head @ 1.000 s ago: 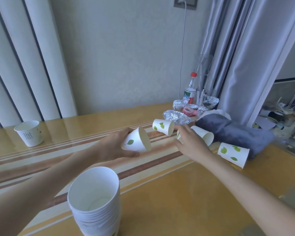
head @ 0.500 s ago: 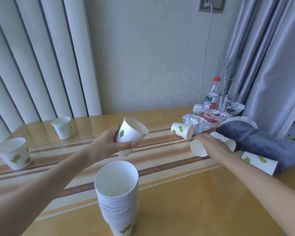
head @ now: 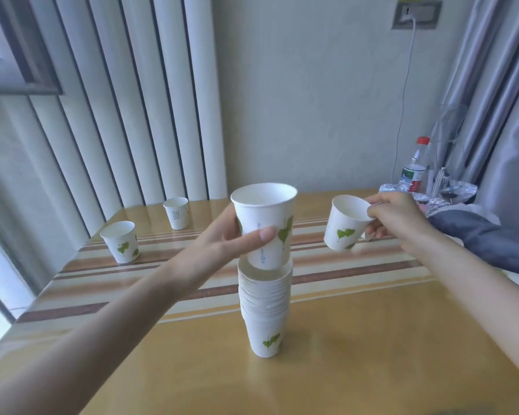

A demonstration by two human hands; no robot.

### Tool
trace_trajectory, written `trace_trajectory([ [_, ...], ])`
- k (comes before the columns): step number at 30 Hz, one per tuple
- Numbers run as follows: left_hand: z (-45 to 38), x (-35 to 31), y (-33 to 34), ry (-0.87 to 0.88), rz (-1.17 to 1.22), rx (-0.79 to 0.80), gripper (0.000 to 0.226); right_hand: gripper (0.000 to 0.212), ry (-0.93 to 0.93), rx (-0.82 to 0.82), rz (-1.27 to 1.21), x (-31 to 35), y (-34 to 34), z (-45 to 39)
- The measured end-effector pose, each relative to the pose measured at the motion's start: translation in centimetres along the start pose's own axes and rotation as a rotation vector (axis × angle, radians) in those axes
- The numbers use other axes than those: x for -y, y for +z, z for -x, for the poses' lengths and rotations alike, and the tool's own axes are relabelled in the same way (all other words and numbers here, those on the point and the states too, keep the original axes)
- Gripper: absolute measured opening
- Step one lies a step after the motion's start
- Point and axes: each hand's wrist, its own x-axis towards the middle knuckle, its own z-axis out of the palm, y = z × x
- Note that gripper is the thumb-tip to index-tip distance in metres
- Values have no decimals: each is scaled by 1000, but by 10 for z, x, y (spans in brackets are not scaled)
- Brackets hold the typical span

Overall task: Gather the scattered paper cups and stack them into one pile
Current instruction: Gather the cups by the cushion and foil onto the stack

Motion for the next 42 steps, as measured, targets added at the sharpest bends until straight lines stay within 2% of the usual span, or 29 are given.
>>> trace_trajectory([
  [5, 12, 15, 4, -79, -17, -33, 47, 28, -30, 81, -308, 34, 2, 36],
  [9, 16, 23, 2, -165, -89, 49, 50, 21, -118, 87, -380, 65, 2, 59],
  [11, 18, 27, 3, -198, -125, 98, 53, 19, -169, 100, -369, 79, 4, 67],
  [15, 20, 32, 1, -203, -161, 90, 70, 14, -264, 170, -317, 97, 16, 79],
  [22, 26, 37, -12, -123, -224, -74, 113, 20, -416, 204, 59, 86, 53, 79],
  [26, 22, 33, -10, -11, -220, -197, 97, 18, -454, 267, 119, 75, 65, 83],
  [28, 16, 28, -7, 27, -209, -232, 80, 15, -489, 339, 117, 68, 67, 85],
  [31, 11, 30, -4, 11, -238, -214, 53, 32, -480, 493, 126, 54, 68, 90],
  [33, 14, 38, -5, -40, -215, -183, 55, 32, -473, 548, 165, 42, 69, 94],
  [36, 20, 48, -5, -104, -177, -145, 62, 36, -559, 493, 231, 25, 77, 98],
  [39, 21, 50, -3, -120, -146, -155, 62, 32, -603, 446, 168, 18, 85, 99],
  [42, 25, 49, 3, -93, -104, -130, 55, 32, -513, 491, 33, 12, 86, 99],
])
